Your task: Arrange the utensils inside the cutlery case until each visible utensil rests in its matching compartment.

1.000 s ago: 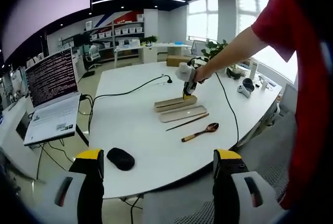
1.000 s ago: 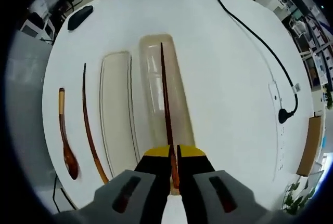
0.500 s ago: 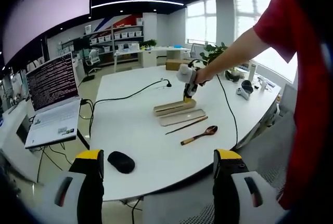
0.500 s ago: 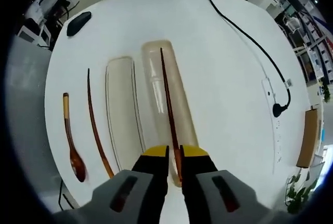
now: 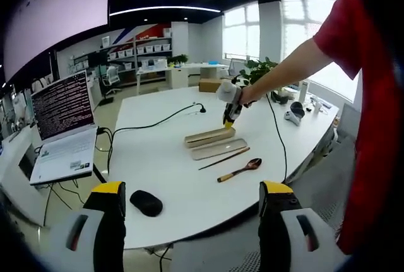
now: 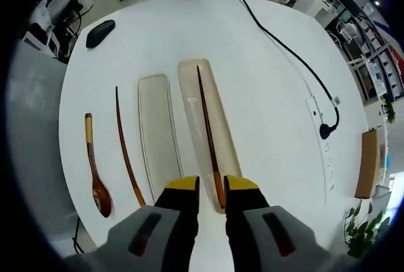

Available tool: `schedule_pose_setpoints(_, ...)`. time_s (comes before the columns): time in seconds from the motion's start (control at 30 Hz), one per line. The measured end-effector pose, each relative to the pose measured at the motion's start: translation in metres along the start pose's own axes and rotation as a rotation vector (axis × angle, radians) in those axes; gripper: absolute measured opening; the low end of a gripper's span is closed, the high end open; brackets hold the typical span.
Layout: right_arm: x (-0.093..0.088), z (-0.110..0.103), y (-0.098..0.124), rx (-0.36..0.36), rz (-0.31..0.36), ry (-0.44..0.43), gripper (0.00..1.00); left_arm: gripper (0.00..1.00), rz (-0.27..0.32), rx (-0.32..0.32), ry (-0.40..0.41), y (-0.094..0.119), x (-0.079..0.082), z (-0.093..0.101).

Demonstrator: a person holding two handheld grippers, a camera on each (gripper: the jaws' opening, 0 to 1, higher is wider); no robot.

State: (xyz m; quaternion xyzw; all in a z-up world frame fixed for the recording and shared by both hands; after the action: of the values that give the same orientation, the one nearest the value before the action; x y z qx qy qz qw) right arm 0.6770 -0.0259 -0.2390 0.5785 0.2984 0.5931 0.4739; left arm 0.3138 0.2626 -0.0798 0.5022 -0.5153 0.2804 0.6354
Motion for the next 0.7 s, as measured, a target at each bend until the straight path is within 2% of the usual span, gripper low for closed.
schedule_pose_setpoints(0.23,0.004,-0.009,0.016,-0.008,0.019,0.042,0.11,0.9,0.017,-0.007,-0.004,0.002,0.002,0.004)
schedule_pose_setpoints(0.37,0.006,-0.024,0.022,-0.008,0.03,0.061,0.11,0.9,0.02,-0.008,-0.006,0.005,0.001,0.005)
schedule_pose_setpoints(0.7,0.005,-0.031,0.021,-0.005,0.057,0.078,0.11,0.9,0.023,-0.011,-0.012,0.013,-0.001,0.005)
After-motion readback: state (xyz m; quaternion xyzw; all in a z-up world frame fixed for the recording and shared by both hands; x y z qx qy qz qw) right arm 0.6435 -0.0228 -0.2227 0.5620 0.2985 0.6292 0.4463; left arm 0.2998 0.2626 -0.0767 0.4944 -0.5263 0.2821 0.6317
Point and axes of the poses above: the point that each gripper's makers call its tool centre point, and the gripper's own axes: y roughly backward along the fingers, z roughly to its right, x roughly out of its top, the point moved 6 cm from there along y, roughly backward along the fingers, and after that the axes turned 9 degrees about z, right-handed, at the moved point
